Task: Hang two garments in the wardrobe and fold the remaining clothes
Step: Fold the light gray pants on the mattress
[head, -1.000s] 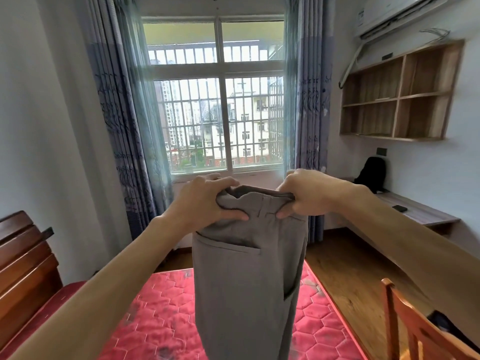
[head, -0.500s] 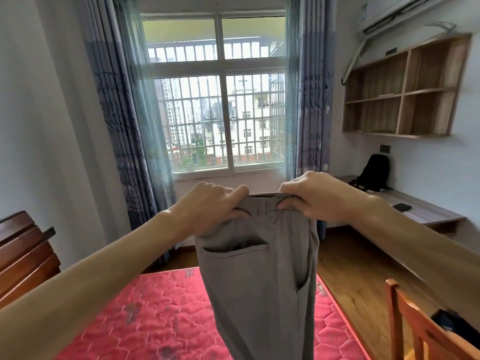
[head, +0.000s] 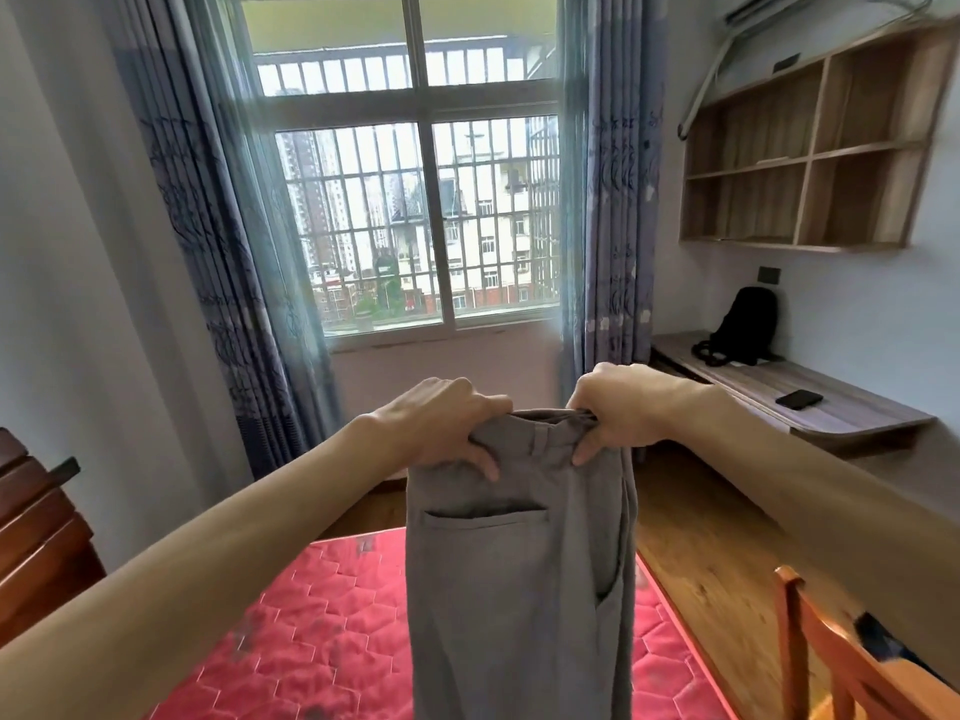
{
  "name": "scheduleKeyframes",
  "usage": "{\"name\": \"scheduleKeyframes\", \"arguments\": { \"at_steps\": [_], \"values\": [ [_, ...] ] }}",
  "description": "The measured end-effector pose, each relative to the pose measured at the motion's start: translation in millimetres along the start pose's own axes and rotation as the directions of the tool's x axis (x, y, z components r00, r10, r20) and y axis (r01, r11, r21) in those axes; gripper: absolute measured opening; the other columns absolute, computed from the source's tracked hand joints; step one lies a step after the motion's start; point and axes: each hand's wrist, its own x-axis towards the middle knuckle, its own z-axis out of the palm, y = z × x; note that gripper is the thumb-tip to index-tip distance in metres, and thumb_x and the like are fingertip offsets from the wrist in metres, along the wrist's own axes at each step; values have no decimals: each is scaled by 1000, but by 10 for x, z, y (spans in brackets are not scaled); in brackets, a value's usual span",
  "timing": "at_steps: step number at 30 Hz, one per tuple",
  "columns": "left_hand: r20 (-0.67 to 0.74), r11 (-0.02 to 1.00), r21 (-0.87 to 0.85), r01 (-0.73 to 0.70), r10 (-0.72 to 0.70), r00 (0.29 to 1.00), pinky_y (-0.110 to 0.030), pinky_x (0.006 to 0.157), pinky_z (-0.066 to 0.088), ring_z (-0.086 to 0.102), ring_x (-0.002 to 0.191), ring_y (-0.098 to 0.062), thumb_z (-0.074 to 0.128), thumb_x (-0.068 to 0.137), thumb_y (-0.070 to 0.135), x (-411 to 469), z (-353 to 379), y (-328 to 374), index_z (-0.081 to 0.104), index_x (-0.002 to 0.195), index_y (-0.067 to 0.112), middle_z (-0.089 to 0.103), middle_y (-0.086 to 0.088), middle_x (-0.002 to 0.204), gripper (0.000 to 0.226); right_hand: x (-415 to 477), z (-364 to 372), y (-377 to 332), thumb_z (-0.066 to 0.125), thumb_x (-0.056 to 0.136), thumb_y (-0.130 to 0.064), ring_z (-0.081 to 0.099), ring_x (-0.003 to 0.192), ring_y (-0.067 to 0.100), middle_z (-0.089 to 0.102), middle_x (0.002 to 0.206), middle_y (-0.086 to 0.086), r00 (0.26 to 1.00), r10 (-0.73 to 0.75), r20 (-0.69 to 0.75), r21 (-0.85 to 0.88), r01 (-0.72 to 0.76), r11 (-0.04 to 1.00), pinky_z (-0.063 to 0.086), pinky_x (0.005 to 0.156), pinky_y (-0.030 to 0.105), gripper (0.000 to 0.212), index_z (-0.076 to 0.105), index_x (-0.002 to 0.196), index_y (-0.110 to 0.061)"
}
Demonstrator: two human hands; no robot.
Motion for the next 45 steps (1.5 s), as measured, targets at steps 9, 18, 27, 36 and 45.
{"name": "scheduleKeyframes", "arguments": {
  "at_steps": [9, 18, 27, 36, 45],
  "values": [
    [-396, 895, 343, 284, -136, 908, -33, 49, 47, 66, 70, -29, 78, 72, -1, 895, -241, -620, 61, 105, 15, 60, -10, 89, 40, 772, -444, 453, 49, 85, 6, 69, 93, 34, 70, 100, 12, 872, 56, -486, -290, -221, 931, 53, 77, 40, 26, 67, 100, -6],
    [-544, 888, 343, 307, -79, 836, -30, 44, 37, 60, 58, -28, 77, 65, -9, 742, -588, -585, 61, 91, 8, 59, -11, 80, 35, 499, -639, 633, 55, 78, 5, 69, 84, 29, 70, 92, 5, 753, 36, -657, -267, -277, 923, 49, 64, 34, 29, 68, 99, -11],
    [-150, 996, 91, 6, 8, 989, -39, 69, 46, 67, 94, -30, 43, 102, 28, -137, 182, 264, 57, 115, 18, 61, -3, 109, 21, -258, 792, 76, 74, 70, -7, 66, 67, 24, 68, 75, -4, 840, -15, -543, -246, -142, 959, 48, 55, 30, 23, 69, 87, -23],
    [311, 773, -632, 46, 199, 929, -38, 71, 47, 65, 94, -32, 59, 91, 50, -1601, 2652, 2138, 60, 104, 17, 63, -6, 100, 36, -1660, 3553, -999, 75, 61, -26, 71, 79, 28, 72, 78, 1, 978, 120, 171, 107, -139, 984, 52, 58, 35, 23, 65, 81, -20],
    [563, 715, -678, 170, 357, 745, -42, 82, 47, 60, 109, -31, 57, 92, 51, -2313, 4175, 3332, 54, 112, 17, 60, -7, 113, 39, -2317, 5182, -1601, 49, 76, -17, 63, 104, 38, 70, 105, 10, 822, 127, 555, 284, -331, 900, 47, 76, 44, 31, 58, 105, -20]
  ]
}}
